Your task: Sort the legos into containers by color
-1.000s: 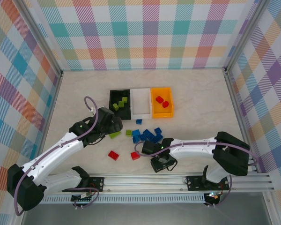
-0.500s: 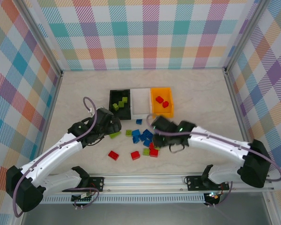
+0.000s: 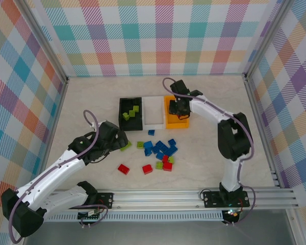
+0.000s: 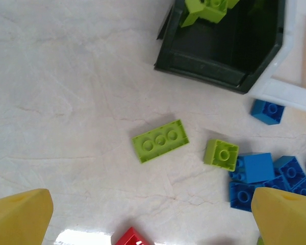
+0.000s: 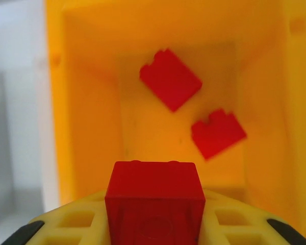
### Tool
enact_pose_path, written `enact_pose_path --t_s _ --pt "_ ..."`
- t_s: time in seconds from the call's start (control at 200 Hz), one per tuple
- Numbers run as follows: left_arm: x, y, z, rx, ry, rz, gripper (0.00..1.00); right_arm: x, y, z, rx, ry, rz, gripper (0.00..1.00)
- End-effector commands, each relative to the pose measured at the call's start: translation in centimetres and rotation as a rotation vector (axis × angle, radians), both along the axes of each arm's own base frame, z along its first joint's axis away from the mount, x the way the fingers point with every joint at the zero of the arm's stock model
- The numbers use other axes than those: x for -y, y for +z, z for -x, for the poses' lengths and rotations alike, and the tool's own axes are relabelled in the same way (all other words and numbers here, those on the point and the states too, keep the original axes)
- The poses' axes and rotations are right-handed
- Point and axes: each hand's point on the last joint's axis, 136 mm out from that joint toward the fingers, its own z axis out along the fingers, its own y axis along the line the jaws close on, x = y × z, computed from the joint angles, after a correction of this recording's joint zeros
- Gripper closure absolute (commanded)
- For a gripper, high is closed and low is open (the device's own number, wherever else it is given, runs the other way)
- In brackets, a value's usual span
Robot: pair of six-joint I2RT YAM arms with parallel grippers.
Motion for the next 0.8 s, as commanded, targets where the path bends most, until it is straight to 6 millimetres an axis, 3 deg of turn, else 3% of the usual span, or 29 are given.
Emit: enact_pose_path --t_s 0.0,0.09,0.165,0.295,0.445,0.63,0.795 --pt "-1.0 -2.4 1.9 -0.094 0.044 -0.004 0.0 0.4 0.7 -1.8 0.002 -0.019 -0.012 0.61" --pt "-0.8 -3.9 2.6 -0.15 0.053 0.014 0.0 0.4 0.4 -2.4 -0.019 -0.029 -0.028 0.41" --pt "-0.4 -5.0 3.3 -0.204 0.054 0.026 0.0 0.2 1.3 -2.4 -0.003 -0.023 -0.041 0.35" --pt "0.8 -7.5 4.9 -0.343 0.075 0.083 0.0 0.0 3.3 -1.4 0.058 -0.002 -0.052 0.33" --pt "3.3 -9.8 6.5 -0.482 0.09 0.16 0.01 0.8 3.4 0.2 0.082 -0.004 -0.049 0.33" --pt "4.6 -11.4 6.7 -0.535 0.097 0.138 0.02 1.5 3.7 1.3 0.099 -0.013 -0.051 0.33" --pt "5.3 -13.5 6.7 -0.576 0.108 0.134 0.11 2.1 4.5 2.1 0.127 -0.018 -0.057 0.33"
